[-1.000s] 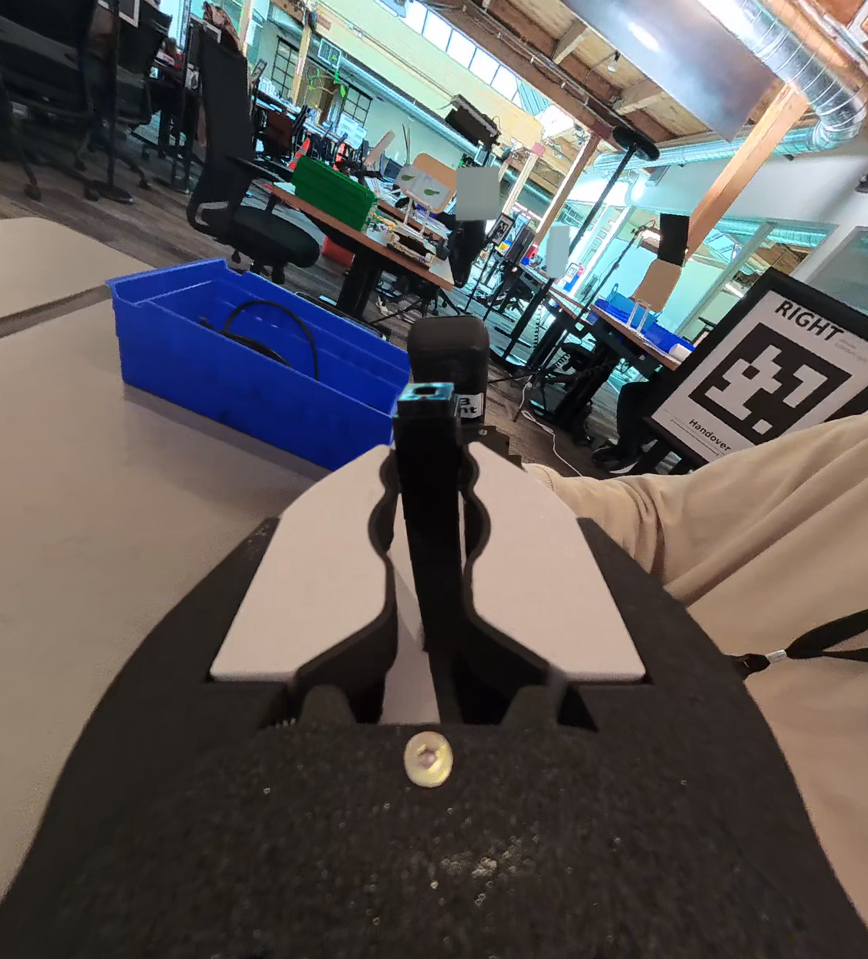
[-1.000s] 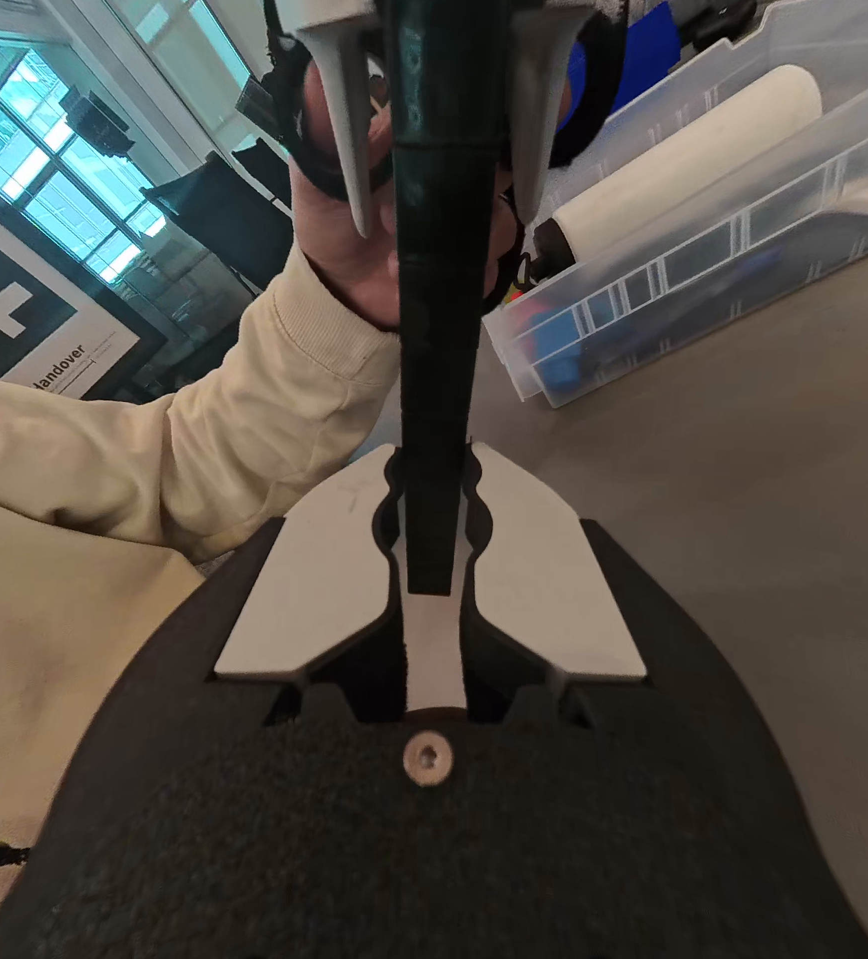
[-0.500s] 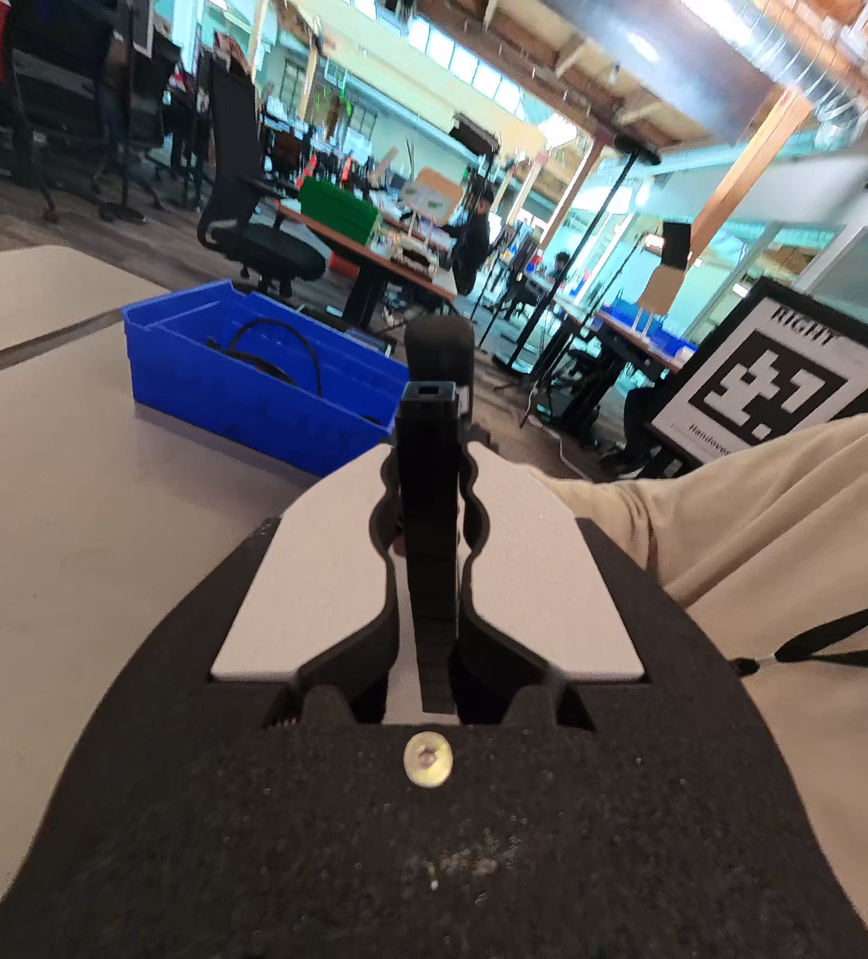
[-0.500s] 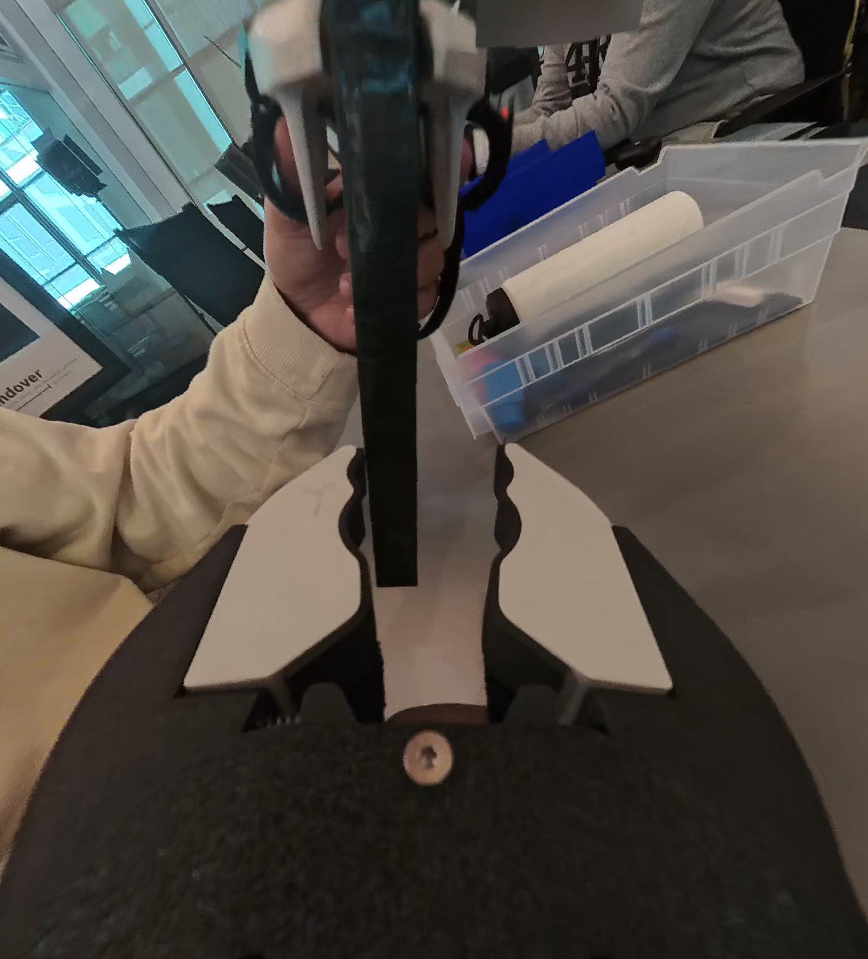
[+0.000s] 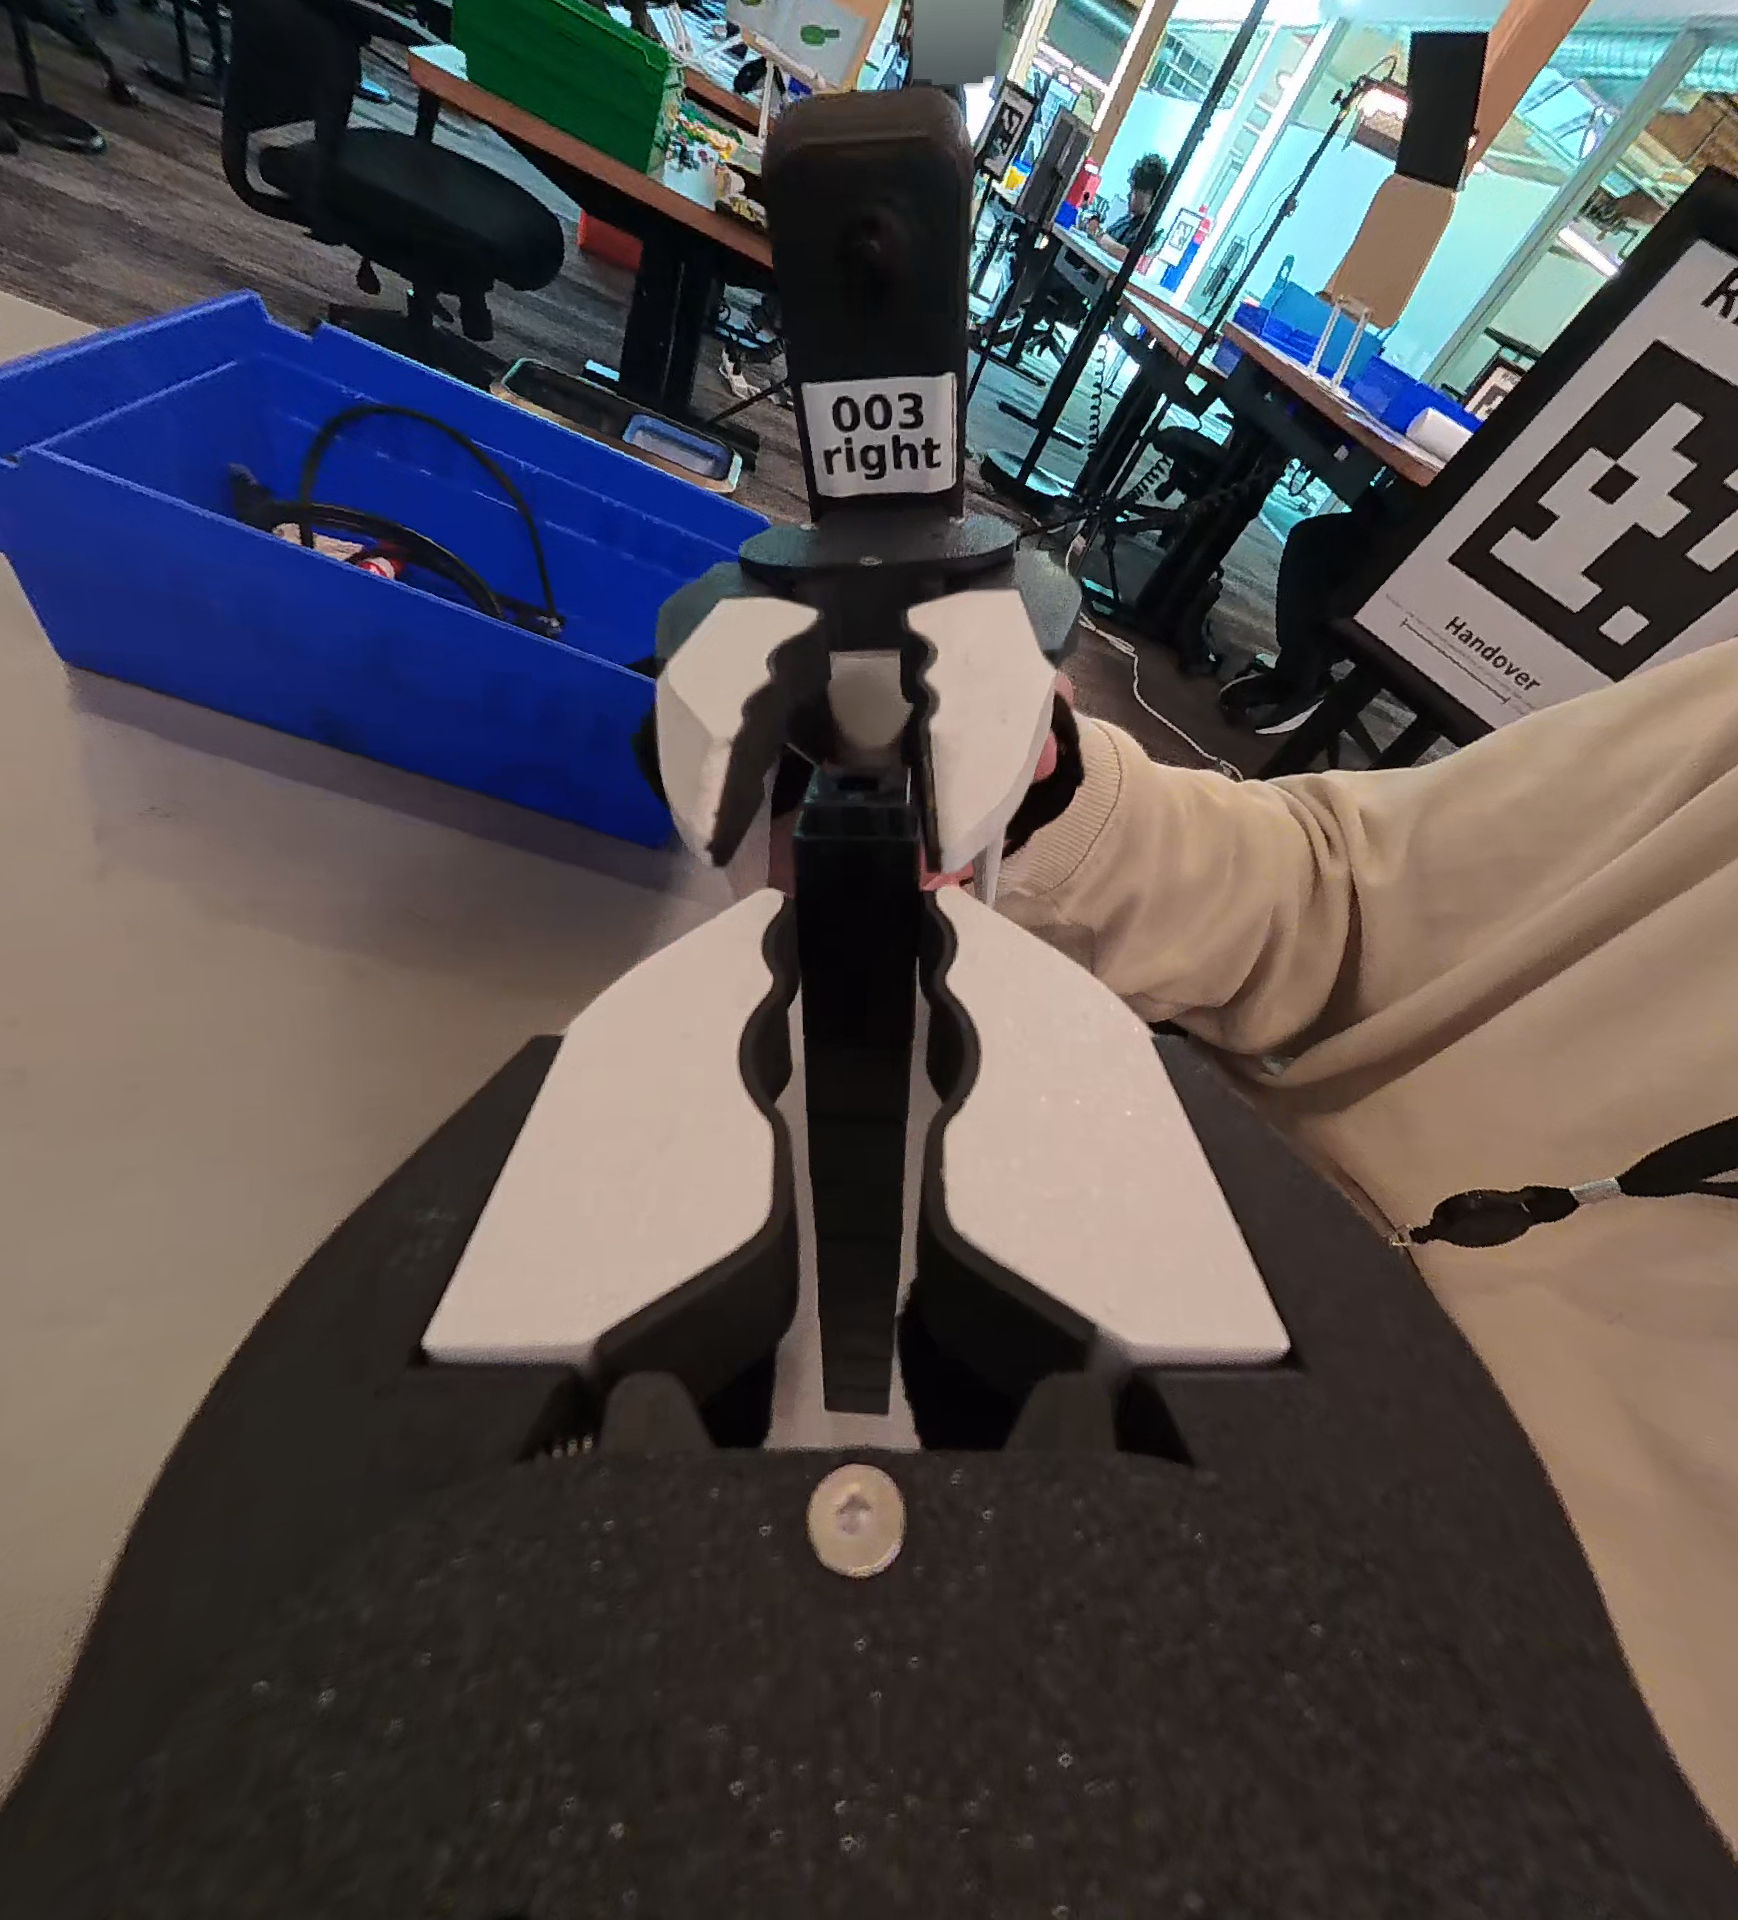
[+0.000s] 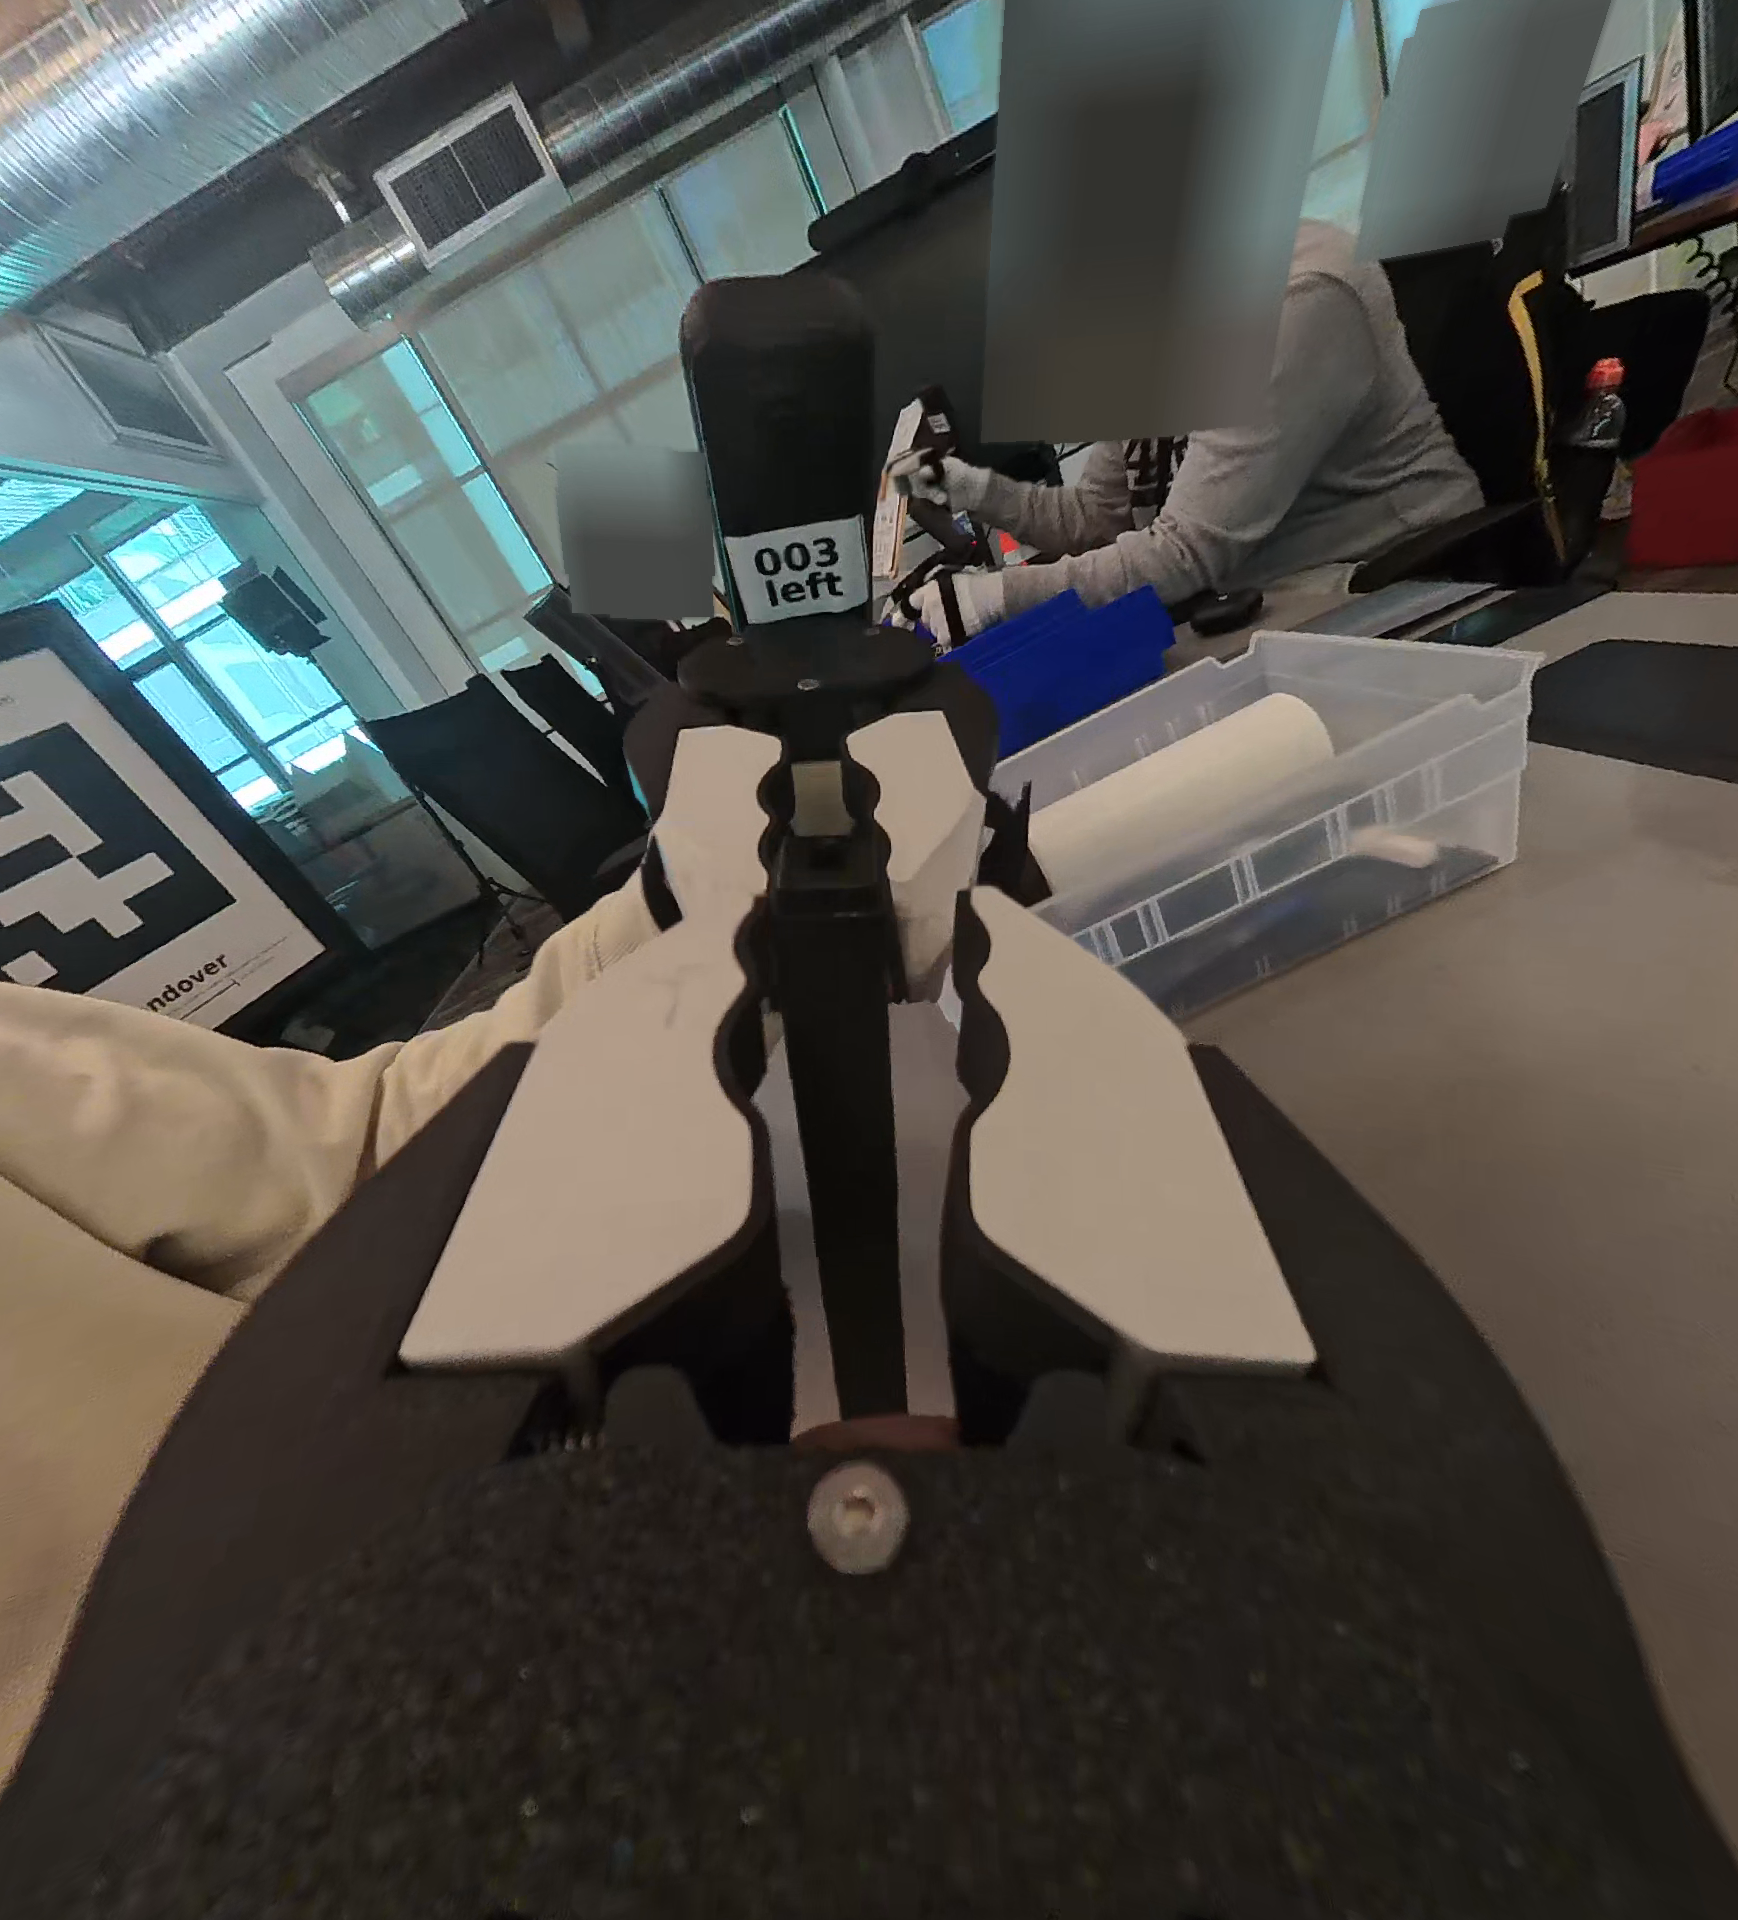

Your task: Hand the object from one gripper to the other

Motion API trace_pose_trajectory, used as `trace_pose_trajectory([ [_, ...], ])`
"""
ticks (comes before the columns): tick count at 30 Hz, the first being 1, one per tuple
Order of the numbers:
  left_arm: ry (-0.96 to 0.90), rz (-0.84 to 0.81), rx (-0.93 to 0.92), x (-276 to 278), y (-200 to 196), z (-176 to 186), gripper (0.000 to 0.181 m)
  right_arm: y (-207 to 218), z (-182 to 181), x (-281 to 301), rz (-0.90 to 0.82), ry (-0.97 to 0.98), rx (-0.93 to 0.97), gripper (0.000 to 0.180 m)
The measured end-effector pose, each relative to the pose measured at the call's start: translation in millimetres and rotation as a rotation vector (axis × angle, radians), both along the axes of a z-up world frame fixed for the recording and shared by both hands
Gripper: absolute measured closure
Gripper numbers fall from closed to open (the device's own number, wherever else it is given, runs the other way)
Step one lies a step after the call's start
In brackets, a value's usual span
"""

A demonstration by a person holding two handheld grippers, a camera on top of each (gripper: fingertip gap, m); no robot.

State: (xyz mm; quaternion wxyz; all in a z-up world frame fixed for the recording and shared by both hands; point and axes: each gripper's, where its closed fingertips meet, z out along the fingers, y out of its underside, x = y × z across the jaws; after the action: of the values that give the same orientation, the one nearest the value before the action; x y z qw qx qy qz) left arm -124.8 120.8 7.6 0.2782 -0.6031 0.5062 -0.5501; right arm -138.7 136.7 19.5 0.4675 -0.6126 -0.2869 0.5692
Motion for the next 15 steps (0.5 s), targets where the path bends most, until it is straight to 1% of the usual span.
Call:
trace_pose_trajectory([
  [2, 0.01, 0.01, -0.008, 1, 1, -3, 0.16, -4, 0, 0, 0.029, 0.006, 0.002, 0.159],
  [8, -0.02, 0.036, -0.016, 5, 3, 1, 0.159, -1, 4, 3, 0.013, 0.005, 0.019, 0.159],
  [10, -0.012, 0.022, -0.024, 4, 3, -2, 0.153, 2, 6, 6, -0.014, 0.0, 0.027, 0.159],
  [12, 0.013, 0.006, -0.036, 2, 2, -11, 0.136, 5, 12, 14, -0.041, 0.003, 0.038, 0.159],
  [14, 0.054, -0.015, -0.052, 2, -1, -24, 0.13, 9, 22, 25, -0.08, 0.013, 0.052, 0.159],
  [15, 0.072, -0.021, -0.052, 3, -2, -30, 0.13, 10, 28, 30, -0.095, 0.019, 0.056, 0.159],
])
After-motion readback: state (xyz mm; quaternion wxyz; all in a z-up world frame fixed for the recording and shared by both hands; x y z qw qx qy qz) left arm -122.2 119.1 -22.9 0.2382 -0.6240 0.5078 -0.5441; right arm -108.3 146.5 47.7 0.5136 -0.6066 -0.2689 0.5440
